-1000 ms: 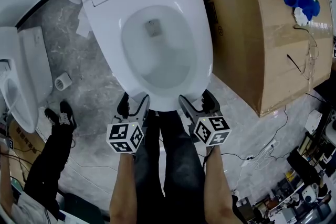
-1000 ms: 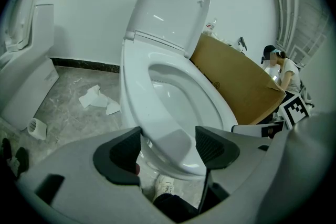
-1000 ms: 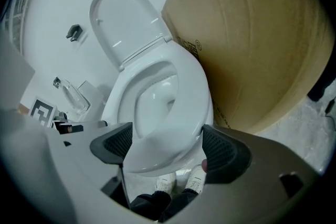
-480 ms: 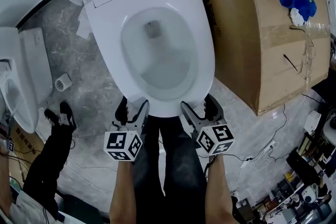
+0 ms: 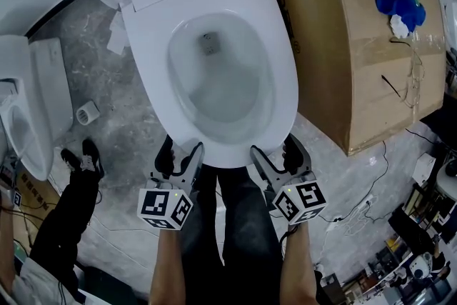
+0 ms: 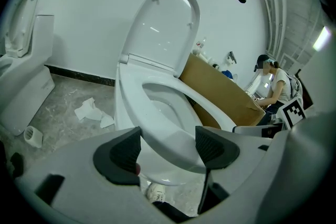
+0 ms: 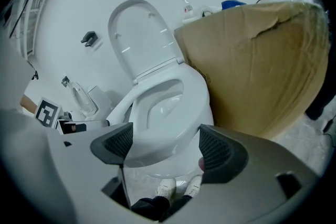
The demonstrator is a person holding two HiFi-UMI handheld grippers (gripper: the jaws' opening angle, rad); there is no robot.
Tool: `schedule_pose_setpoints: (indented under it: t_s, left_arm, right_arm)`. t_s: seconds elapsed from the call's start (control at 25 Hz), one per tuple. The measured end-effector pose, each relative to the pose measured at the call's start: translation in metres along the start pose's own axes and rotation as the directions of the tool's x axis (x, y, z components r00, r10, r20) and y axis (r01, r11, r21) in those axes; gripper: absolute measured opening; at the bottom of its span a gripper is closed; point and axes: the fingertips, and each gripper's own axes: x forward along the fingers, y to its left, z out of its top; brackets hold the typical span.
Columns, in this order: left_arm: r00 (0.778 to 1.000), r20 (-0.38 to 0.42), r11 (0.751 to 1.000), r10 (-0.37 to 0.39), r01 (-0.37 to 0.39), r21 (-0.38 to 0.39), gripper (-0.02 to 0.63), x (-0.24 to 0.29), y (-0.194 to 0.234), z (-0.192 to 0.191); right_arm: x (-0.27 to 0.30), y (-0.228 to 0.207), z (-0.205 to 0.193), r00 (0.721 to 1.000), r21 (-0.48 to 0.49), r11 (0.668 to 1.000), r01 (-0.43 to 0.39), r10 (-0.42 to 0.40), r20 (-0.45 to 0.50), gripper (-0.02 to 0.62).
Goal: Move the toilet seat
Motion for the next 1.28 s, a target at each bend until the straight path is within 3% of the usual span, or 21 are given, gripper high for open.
schedule_pose_setpoints:
  t_s: [1.28]
  left_arm:
    - [0.993,0.116,0.993,-0.025,0.038,-0.114,0.334,-0.036,-0.02,0.063]
  right_arm:
    - [-0.04,0.037,0.069,0.993,0.011,0.999,-0.036,0.035,0.11,0.391]
